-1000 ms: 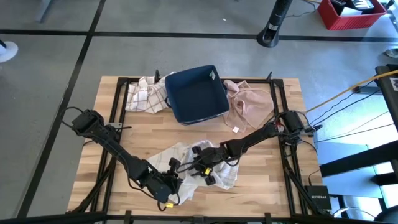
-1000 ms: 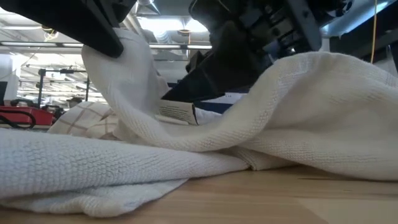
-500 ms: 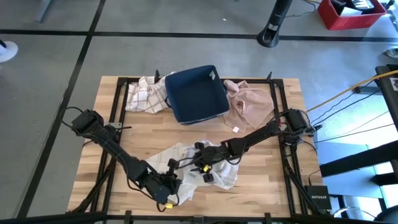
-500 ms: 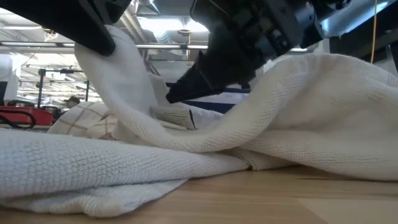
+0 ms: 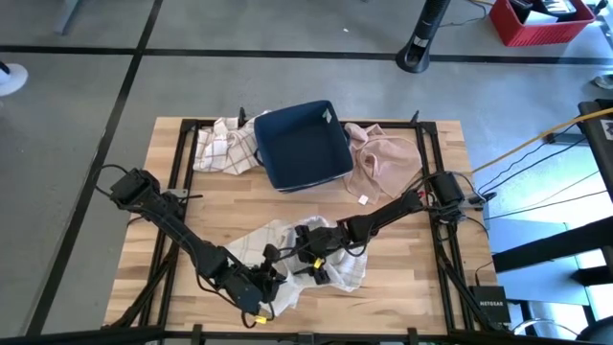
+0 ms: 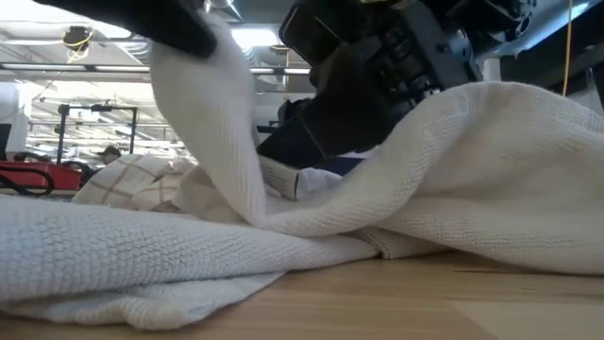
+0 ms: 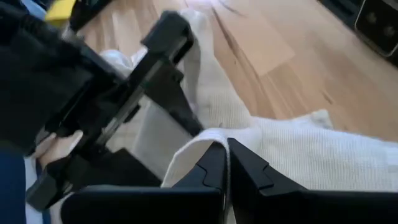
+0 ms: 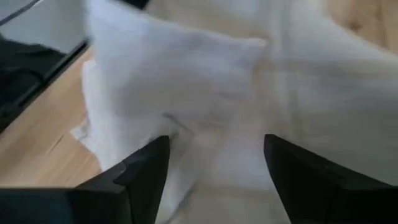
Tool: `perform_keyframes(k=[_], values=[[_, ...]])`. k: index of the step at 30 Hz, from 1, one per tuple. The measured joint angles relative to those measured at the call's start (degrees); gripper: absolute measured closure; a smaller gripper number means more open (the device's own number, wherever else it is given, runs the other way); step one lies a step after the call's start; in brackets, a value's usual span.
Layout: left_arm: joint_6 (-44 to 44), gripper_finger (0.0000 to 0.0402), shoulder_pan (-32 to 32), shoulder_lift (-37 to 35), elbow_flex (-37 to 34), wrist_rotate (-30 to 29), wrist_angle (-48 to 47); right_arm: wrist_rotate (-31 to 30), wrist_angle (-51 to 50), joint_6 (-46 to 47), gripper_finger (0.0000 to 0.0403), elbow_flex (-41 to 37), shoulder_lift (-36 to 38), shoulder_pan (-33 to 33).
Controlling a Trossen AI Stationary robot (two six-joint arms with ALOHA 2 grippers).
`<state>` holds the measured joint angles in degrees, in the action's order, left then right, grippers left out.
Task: Fold towel
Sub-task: Fold the white with gray pattern towel on the table
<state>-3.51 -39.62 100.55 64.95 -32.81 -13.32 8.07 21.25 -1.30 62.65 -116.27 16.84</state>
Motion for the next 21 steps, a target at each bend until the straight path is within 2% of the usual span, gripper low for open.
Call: perform_keyframes(k=[3,6,9,12,16,21], values=[[1.6,0.0401,0.0,0.0,0.0,-0.1,-1.3,2.3,-0.1,-0.8,0.0164,0.0,0.1,0.0],[3.2,0.0401,-0.1,0.0,0.0,-0.1,-3.4,6.2,0.0,-1.4,0.0203,0.9,0.2,0.0],[4.4,0.0401,0.0,0.0,0.0,-0.2,-4.1,7.3,0.2,-1.6,0.0247,2.2,0.2,0.0],[5.1,0.0401,-0.2,0.0,0.0,-0.1,-4.1,4.1,-0.5,-1.5,0.0288,2.4,0.0,0.0],[7.5,0.0401,-1.0,0.0,0.0,0.9,-4.7,0.3,-7.7,-1.5,0.0334,2.6,0.3,-0.3],[17.4,0.0401,-1.4,0.0,0.0,6.5,-9.2,-3.8,-16.6,1.3,0.0352,5.9,2.0,-0.4]])
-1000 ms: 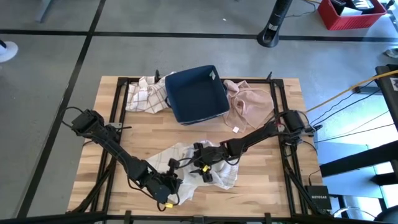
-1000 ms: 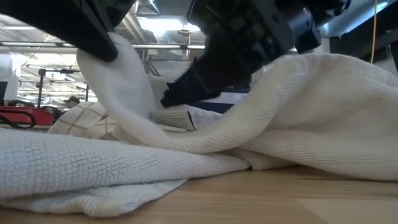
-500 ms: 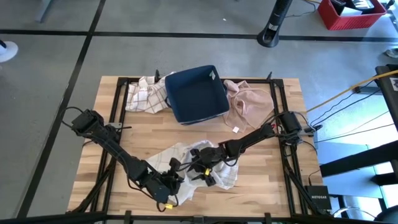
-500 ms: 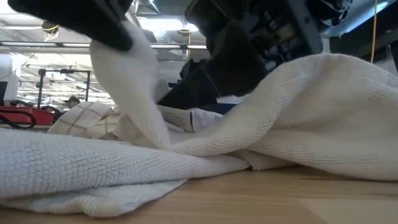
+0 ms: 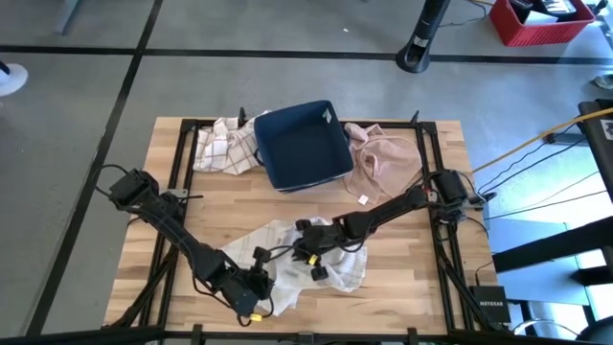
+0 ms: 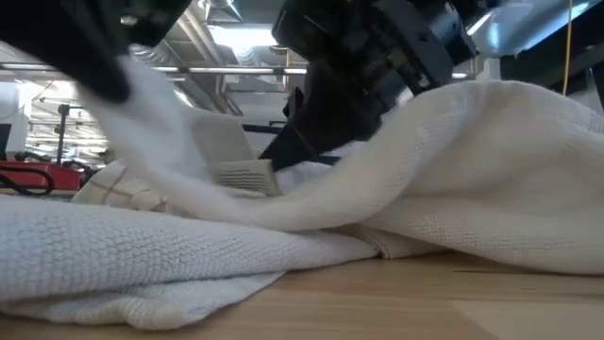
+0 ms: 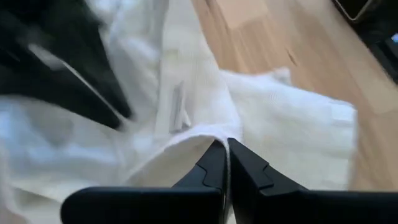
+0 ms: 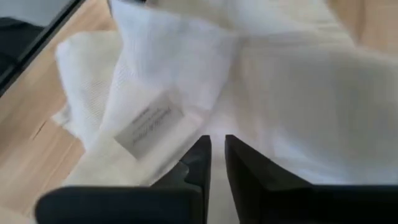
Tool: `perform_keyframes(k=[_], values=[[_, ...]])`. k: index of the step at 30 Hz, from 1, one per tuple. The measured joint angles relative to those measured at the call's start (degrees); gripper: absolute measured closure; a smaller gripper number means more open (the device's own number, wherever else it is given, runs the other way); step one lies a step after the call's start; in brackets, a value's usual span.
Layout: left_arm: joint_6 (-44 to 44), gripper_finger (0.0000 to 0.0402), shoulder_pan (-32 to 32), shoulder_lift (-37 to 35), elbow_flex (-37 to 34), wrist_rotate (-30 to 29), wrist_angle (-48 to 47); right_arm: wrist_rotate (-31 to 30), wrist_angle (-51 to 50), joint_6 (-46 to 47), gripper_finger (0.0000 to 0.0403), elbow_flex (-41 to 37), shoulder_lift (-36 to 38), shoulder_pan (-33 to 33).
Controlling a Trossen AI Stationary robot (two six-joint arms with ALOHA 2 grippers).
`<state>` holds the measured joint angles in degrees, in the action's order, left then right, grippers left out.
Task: Fold towel
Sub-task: Fold the white with gray pattern towel on the table
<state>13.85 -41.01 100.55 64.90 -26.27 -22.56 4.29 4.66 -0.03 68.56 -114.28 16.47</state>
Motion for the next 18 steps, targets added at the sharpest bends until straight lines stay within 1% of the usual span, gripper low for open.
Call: perform_keyframes(k=[3,5,7,11,13,16,18], values=[[8.6,0.0398,0.1,0.0,0.0,0.4,-2.5,-0.2,-2.9,0.2,0.0331,0.5,0.0,0.0],[14.1,0.0391,0.6,0.0,0.0,0.5,-4.2,-0.2,-3.0,1.1,0.0308,0.5,-0.1,0.0],[19.3,0.0378,1.4,0.0,0.0,2.6,-6.2,-0.2,-3.3,1.2,0.0280,0.6,-0.1,0.0],[28.2,0.0331,3.1,0.0,-0.1,6.8,-8.9,-1.3,-3.6,1.2,0.0226,0.6,-0.1,0.0],[30.7,0.0303,3.9,-0.1,-0.1,9.2,-8.6,-2.3,-3.7,1.2,0.0203,0.6,-0.1,0.0],[33.4,0.0267,5.3,-1.3,-0.1,13.4,-8.1,-2.4,-4.2,1.2,0.0178,0.6,-0.1,0.0],[34.9,0.0249,6.5,-2.5,0.0,15.5,-8.1,-2.4,-5.0,1.2,0.0168,0.6,-0.1,0.0]])
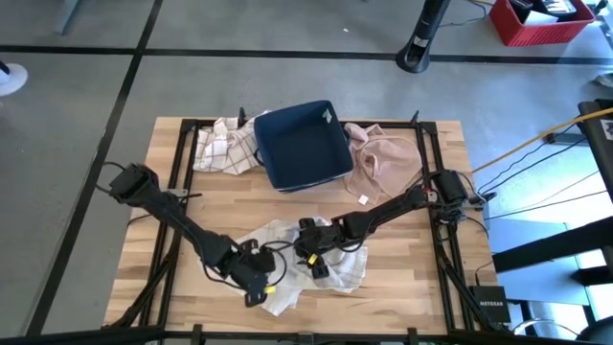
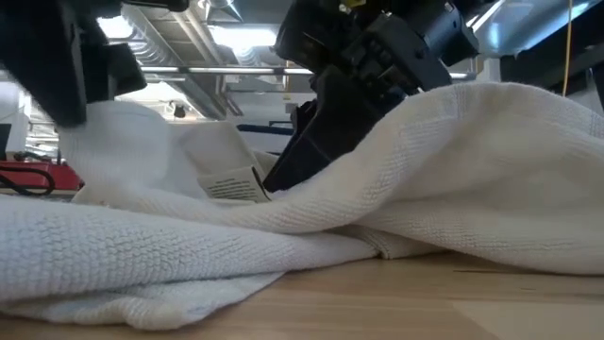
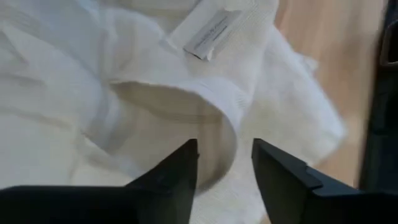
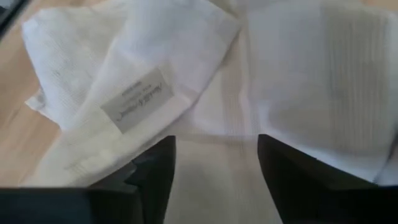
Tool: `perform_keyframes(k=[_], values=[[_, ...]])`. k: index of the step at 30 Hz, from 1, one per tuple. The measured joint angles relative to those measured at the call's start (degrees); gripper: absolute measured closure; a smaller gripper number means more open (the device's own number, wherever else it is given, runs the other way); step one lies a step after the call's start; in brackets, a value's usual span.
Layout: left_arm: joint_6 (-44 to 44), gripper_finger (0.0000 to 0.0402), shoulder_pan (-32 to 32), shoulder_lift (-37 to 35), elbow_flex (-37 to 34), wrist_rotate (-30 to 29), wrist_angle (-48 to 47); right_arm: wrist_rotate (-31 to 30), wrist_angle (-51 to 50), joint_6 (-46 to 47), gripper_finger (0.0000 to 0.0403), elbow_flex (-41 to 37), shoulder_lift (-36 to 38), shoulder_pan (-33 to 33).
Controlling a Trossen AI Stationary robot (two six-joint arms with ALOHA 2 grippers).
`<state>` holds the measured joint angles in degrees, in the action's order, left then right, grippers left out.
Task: Fold towel
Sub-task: Fold the white with gray pattern towel on the table
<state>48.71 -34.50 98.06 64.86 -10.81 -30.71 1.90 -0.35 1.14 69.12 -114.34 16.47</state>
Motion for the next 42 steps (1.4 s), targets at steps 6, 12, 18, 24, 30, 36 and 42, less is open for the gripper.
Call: perform_keyframes(k=[6,12,18,24,30,36,42], values=[[5.5,0.0234,3.7,-1.2,0.0,-0.7,0.5,-0.2,-0.2,-0.1,0.0157,0.0,0.0,0.0],[7.4,0.0239,6.3,-0.4,0.0,-0.7,1.3,-0.2,-1.2,-0.1,0.0157,0.0,0.0,0.0],[8.8,0.0240,6.7,1.3,0.0,1.8,1.6,-1.9,-2.4,-0.1,0.0157,0.0,0.0,0.0],[7.0,0.0243,6.9,3.0,0.0,-1.0,3.5,-2.8,-2.6,-0.2,0.0157,0.0,0.0,0.0],[1.5,0.0324,6.7,3.3,0.0,-6.8,2.8,-2.8,-2.8,-1.4,0.0157,0.0,0.2,0.0],[-4.6,0.0391,5.8,3.6,0.1,-8.2,3.3,-2.3,-11.2,-1.2,0.0157,3.2,3.4,0.1],[-12.3,0.0397,2.9,3.0,4.8,-11.3,-1.0,-1.7,-28.5,3.9,0.0157,6.2,10.0,3.0]])
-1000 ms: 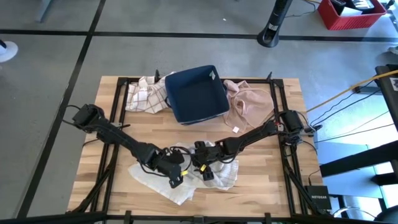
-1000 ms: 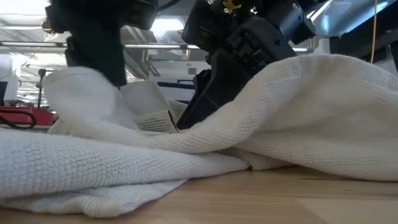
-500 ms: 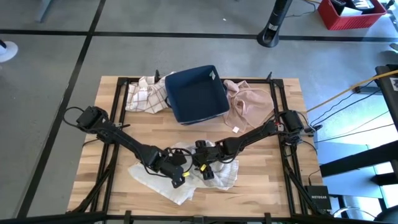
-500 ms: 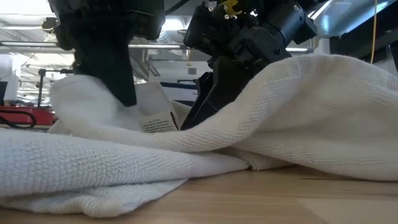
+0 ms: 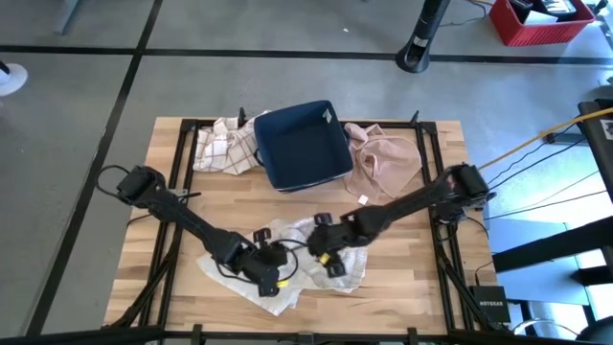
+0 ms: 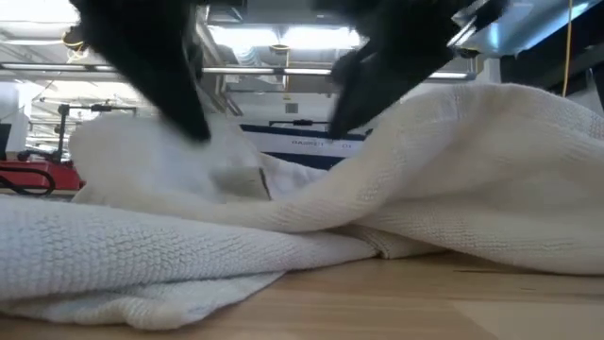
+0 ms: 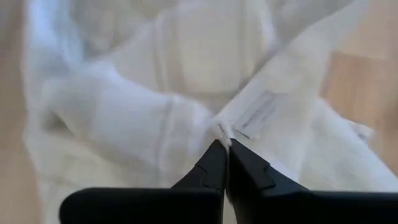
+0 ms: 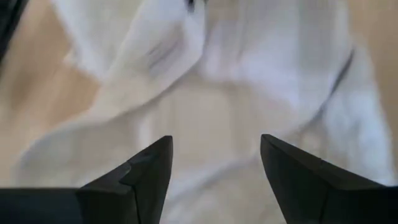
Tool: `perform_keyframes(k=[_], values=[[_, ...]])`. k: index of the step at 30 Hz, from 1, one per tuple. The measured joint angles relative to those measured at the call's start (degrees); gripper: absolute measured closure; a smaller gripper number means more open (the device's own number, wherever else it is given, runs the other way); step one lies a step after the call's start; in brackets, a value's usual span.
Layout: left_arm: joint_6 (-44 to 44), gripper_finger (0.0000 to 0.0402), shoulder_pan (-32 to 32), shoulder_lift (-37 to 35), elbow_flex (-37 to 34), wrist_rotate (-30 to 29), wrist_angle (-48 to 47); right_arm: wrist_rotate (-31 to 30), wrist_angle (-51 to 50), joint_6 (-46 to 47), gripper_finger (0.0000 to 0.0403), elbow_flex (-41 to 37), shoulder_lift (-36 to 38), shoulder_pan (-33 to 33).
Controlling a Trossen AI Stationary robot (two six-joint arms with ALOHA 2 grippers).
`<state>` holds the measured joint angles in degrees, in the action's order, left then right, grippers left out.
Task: Fold towel
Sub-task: Fold the white with gray pattern towel on the table
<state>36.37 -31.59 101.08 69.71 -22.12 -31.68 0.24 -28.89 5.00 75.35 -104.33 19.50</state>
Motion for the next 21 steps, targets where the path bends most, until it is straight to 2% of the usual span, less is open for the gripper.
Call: perform_keyframes(k=[4,10,13,17,21], values=[[-4.0,0.0399,-2.2,-3.3,5.4,-7.8,-5.7,-1.5,-8.2,4.8,0.0157,0.0,4.6,5.5],[-13.9,0.0399,-4.3,-9.5,12.4,-21.8,-6.4,-11.5,-15.9,10.9,0.0157,-0.2,6.8,15.1],[-18.6,0.0399,-3.9,-11.9,14.2,-24.4,-5.8,-16.3,-16.6,13.7,0.0157,-2.4,6.8,18.6],[-22.6,0.0397,-2.8,-14.3,15.2,-24.8,-5.5,-20.7,-16.7,16.9,0.0157,-8.7,6.8,22.1],[-26.2,0.0397,-3.2,-17.0,16.0,-26.7,-5.0,-22.0,-16.7,20.7,0.0157,-14.7,6.8,22.6]])
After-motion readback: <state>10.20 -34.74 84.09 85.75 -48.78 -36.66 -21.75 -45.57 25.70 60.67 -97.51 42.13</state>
